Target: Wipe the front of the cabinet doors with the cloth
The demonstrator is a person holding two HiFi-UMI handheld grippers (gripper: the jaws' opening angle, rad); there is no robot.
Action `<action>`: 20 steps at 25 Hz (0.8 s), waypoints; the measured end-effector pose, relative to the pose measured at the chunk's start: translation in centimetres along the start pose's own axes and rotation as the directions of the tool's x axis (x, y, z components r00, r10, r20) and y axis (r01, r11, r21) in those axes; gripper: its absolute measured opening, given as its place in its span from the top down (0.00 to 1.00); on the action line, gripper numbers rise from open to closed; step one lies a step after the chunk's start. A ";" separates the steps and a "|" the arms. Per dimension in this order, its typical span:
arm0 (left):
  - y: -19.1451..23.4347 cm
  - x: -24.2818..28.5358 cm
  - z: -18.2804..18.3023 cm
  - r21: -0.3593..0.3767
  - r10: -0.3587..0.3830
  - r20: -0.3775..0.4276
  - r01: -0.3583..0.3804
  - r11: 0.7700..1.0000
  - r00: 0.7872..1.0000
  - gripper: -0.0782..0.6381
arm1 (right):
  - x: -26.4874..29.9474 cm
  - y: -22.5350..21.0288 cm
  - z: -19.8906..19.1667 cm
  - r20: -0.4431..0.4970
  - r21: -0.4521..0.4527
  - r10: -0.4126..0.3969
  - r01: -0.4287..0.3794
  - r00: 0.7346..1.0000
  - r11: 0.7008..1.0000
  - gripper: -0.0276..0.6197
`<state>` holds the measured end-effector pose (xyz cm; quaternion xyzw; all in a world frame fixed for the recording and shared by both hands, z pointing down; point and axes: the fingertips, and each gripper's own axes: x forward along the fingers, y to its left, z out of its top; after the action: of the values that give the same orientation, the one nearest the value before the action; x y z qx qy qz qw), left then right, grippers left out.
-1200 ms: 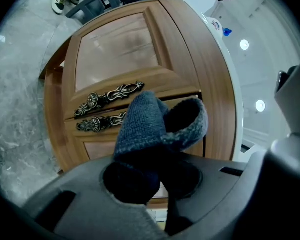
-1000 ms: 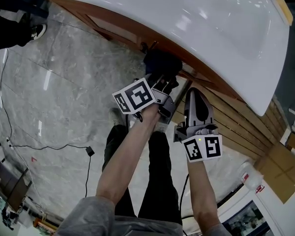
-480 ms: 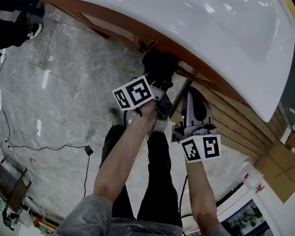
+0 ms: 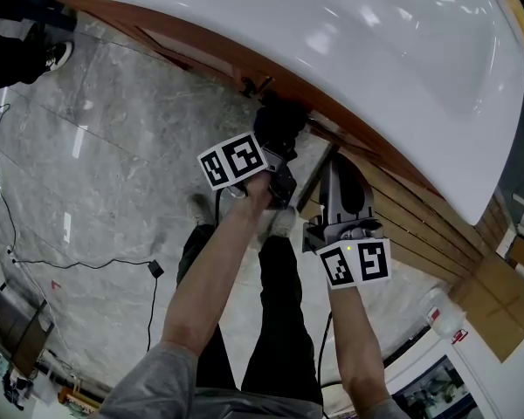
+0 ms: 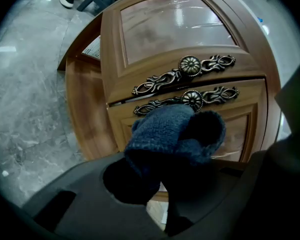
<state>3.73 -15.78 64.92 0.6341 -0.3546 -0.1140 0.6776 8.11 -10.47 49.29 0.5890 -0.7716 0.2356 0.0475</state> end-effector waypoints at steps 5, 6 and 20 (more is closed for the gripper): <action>1.9 0.5 -0.2 -0.014 0.031 -0.016 -0.032 0.999 0.999 0.82 | 0.0 -0.2 0.0 -0.001 -0.005 0.003 -0.003 1.000 1.000 0.94; 2.0 0.5 -0.1 -0.011 0.033 -0.017 -0.033 0.999 0.999 0.82 | -0.1 -0.3 0.0 -0.001 -0.005 0.003 -0.003 1.000 1.000 0.94; 2.5 0.1 -0.6 -0.018 0.048 -0.025 -0.049 0.999 0.999 0.82 | -1.4 0.1 -0.3 -0.005 -0.014 0.015 -0.015 1.000 1.000 0.94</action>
<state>3.44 -14.98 67.35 0.6205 -0.3603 -0.0929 0.6903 8.42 -9.10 49.04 0.5822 -0.7775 0.2321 0.0515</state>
